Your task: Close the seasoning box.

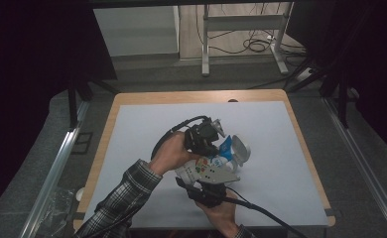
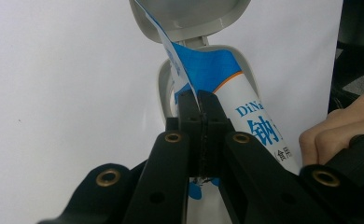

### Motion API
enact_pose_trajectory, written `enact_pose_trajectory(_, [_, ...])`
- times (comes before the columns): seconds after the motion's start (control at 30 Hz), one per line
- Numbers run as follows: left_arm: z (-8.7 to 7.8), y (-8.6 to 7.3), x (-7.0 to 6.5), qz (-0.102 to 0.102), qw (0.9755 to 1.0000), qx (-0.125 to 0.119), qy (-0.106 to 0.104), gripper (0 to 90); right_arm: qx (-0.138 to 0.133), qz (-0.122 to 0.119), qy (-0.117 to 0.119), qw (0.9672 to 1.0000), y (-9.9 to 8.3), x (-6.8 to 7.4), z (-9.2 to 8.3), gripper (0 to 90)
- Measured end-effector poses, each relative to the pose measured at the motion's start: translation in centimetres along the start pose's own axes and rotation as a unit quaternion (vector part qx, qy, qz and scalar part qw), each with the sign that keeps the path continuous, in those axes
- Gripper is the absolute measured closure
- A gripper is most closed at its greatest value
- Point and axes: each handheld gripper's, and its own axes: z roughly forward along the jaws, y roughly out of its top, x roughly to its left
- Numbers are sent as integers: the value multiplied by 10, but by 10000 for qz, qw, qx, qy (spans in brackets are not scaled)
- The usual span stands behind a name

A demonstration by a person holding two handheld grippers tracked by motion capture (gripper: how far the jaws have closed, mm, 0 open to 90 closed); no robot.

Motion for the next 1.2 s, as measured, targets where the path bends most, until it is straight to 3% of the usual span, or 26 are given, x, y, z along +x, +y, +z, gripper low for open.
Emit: enact_pose_trajectory(1.2, [2, 0, 0, -25, 10000, 28, 3, 900, -18, -30, -26, 10000, 2, 1, -1, 712])
